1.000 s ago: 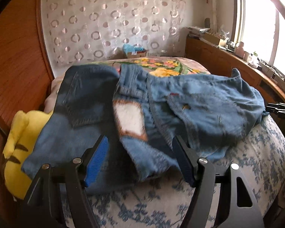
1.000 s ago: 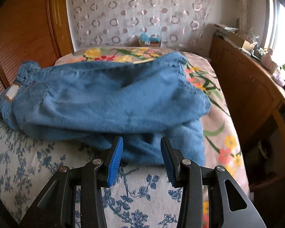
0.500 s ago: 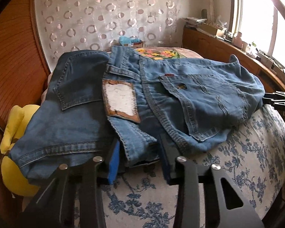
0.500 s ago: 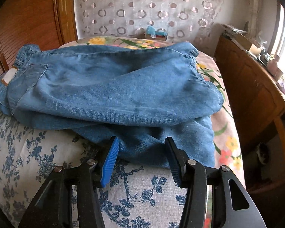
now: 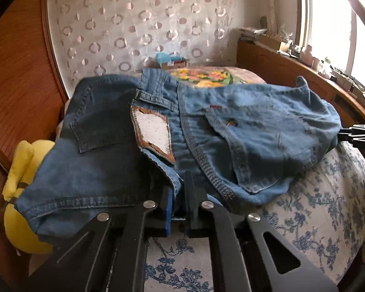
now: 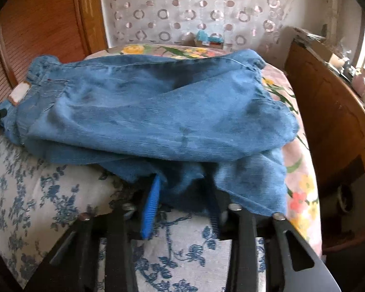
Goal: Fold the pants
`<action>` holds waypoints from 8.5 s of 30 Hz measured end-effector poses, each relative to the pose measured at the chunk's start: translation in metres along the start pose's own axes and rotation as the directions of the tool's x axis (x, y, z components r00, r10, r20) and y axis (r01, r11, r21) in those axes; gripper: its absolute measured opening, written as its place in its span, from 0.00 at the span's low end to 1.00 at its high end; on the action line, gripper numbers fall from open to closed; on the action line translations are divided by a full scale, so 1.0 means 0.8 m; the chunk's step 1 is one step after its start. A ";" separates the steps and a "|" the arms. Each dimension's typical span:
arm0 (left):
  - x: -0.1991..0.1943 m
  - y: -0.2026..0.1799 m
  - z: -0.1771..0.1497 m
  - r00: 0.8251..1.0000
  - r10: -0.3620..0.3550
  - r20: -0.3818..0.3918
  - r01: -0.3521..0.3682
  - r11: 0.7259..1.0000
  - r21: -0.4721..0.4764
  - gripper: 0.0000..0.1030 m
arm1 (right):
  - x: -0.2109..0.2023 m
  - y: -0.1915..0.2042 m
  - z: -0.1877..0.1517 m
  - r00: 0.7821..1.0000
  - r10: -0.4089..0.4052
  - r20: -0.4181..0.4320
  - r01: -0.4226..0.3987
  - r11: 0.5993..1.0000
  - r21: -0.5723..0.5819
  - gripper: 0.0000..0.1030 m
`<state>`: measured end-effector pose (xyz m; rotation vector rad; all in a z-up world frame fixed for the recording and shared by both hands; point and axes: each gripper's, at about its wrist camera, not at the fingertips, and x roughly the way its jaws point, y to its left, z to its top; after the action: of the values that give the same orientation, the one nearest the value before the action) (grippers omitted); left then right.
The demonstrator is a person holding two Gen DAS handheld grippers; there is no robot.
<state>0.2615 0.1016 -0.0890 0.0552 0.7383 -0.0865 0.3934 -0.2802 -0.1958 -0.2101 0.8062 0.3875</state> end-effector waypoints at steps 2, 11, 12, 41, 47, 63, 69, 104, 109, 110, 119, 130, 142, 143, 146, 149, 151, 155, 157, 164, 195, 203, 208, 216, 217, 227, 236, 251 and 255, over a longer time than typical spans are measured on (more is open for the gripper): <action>-0.007 -0.004 0.004 1.000 0.004 0.019 -0.004 1.000 0.003 0.07 | -0.003 0.005 -0.003 1.000 0.003 0.007 -0.003 1.000 -0.023 0.09; -0.052 -0.002 0.026 0.993 0.036 0.110 -0.036 0.999 0.003 0.05 | -0.025 0.016 -0.013 0.994 -0.074 0.080 0.077 0.996 -0.034 0.05; -0.056 -0.002 0.028 0.993 0.035 0.117 -0.037 0.999 0.009 0.05 | -0.030 0.017 -0.013 0.992 -0.081 0.091 0.085 0.996 -0.035 0.05; -0.219 0.019 -0.075 0.984 0.036 0.174 -0.033 0.999 -0.017 0.05 | -0.206 0.078 -0.184 0.983 -0.009 0.185 0.022 0.998 -0.064 0.05; -0.214 0.002 -0.108 0.993 0.017 0.116 -0.017 1.000 -0.002 0.05 | -0.197 0.076 -0.217 0.986 0.017 0.164 -0.014 1.000 -0.019 0.05; -0.229 -0.058 -0.088 0.984 -0.060 0.167 0.046 0.995 0.086 0.47 | -0.227 0.078 -0.240 0.969 0.032 0.245 -0.052 0.996 0.076 0.05; -0.217 -0.091 -0.081 0.979 -0.134 0.153 0.115 0.985 0.127 0.67 | -0.219 0.079 -0.241 0.970 0.019 0.243 -0.044 0.994 0.097 0.05; -0.150 -0.161 -0.093 0.963 -0.261 0.070 0.253 0.961 0.108 0.78 | -0.139 -0.006 -0.210 0.982 -0.057 0.182 -0.021 0.918 0.397 0.36; -0.150 -0.156 -0.095 0.964 -0.256 0.071 0.249 0.963 0.100 0.78 | -0.120 -0.018 -0.196 0.989 -0.076 0.127 0.010 0.893 0.450 0.36; -0.150 -0.155 -0.096 0.964 -0.257 0.071 0.249 0.963 0.098 0.78 | -0.118 -0.020 -0.194 0.990 -0.076 0.121 0.012 0.888 0.461 0.36; -0.149 -0.149 -0.098 0.965 -0.256 0.064 0.250 0.964 0.089 0.78 | -0.136 -0.032 -0.196 0.980 0.010 0.199 -0.103 0.880 0.465 0.05; -0.152 -0.138 -0.100 0.966 -0.249 0.076 0.244 0.967 0.068 0.78 | -0.241 -0.031 -0.221 0.948 -0.032 0.315 -0.098 0.916 0.388 0.00; -0.148 -0.141 -0.107 0.967 -0.250 0.053 0.246 0.967 0.068 0.78 | -0.171 -0.028 -0.194 0.985 0.013 0.172 -0.092 0.884 0.459 0.46; -0.148 -0.141 -0.107 0.967 -0.248 0.054 0.244 0.967 0.069 0.78 | -0.168 -0.035 -0.192 0.986 0.020 0.164 -0.095 0.881 0.464 0.46; -0.149 -0.141 -0.108 0.967 -0.246 0.057 0.242 0.968 0.067 0.78 | -0.161 -0.045 -0.182 0.990 0.020 0.143 -0.087 0.874 0.479 0.20; -0.152 -0.136 -0.109 0.968 -0.241 0.062 0.238 0.969 0.062 0.78 | -0.159 -0.050 -0.170 0.988 0.041 0.148 -0.108 0.870 0.481 0.01; -0.154 -0.131 -0.109 0.969 -0.237 0.069 0.234 0.971 0.053 0.78 | -0.172 -0.053 -0.166 0.980 0.052 0.192 -0.141 0.863 0.485 0.01; -0.163 -0.117 -0.106 0.969 -0.228 0.090 0.226 0.974 0.034 0.78 | -0.225 -0.045 -0.138 0.957 0.055 0.284 -0.181 0.880 0.439 0.01; -0.171 -0.109 -0.104 0.968 -0.224 0.110 0.223 0.975 0.022 0.78 | -0.255 -0.029 -0.121 0.947 0.067 0.315 -0.194 0.900 0.389 0.01; -0.207 -0.068 -0.104 0.967 -0.181 0.179 0.188 0.982 -0.019 0.78 | -0.334 0.076 -0.044 0.894 0.188 0.406 -0.268 0.951 0.152 0.01; -0.215 -0.003 -0.133 0.976 -0.114 0.187 0.137 0.984 -0.114 0.78 | -0.424 0.310 0.002 0.870 0.452 0.198 -0.403 0.882 -0.246 0.52; -0.218 -0.003 -0.131 0.973 -0.130 0.190 0.156 0.979 -0.130 0.78 | -0.431 0.299 -0.005 0.875 0.411 0.255 -0.353 0.903 -0.244 0.54; -0.200 -0.014 -0.129 0.972 -0.164 0.169 0.184 0.976 -0.116 0.78 | -0.411 0.288 -0.028 0.927 0.283 0.246 -0.236 0.950 -0.202 0.54; -0.149 -0.032 -0.096 0.971 -0.203 0.124 0.212 0.976 -0.058 0.69 | -0.363 0.272 -0.062 0.971 0.134 0.198 -0.109 0.985 -0.134 0.54; -0.141 -0.034 -0.090 0.972 -0.206 0.118 0.213 0.976 -0.054 0.68 | -0.355 0.268 -0.067 0.974 0.120 0.192 -0.098 0.988 -0.120 0.54; -0.062 -0.053 -0.059 0.985 -0.171 -0.009 0.171 0.984 -0.041 0.55 | -0.305 0.244 -0.097 0.980 0.106 0.167 -0.110 0.994 0.018 0.59; -0.027 -0.066 -0.050 0.985 -0.136 -0.103 0.134 0.991 -0.027 0.25 | -0.296 0.235 -0.109 0.968 0.156 0.196 -0.172 0.983 0.068 0.59; -0.134 0.010 0.005 0.996 -0.020 0.087 0.021 1.000 -0.010 0.04 | -0.280 0.211 -0.121 0.958 0.179 0.226 -0.201 0.977 0.078 0.60; -0.138 0.033 0.020 0.996 0.021 0.091 -0.020 1.000 -0.009 0.04 | -0.280 0.215 -0.117 0.953 0.188 0.236 -0.208 0.976 0.060 0.60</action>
<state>0.1937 0.1333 -0.0019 0.0509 0.6471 -0.0658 0.1203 -0.2118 -0.1008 -0.0035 0.6152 0.5552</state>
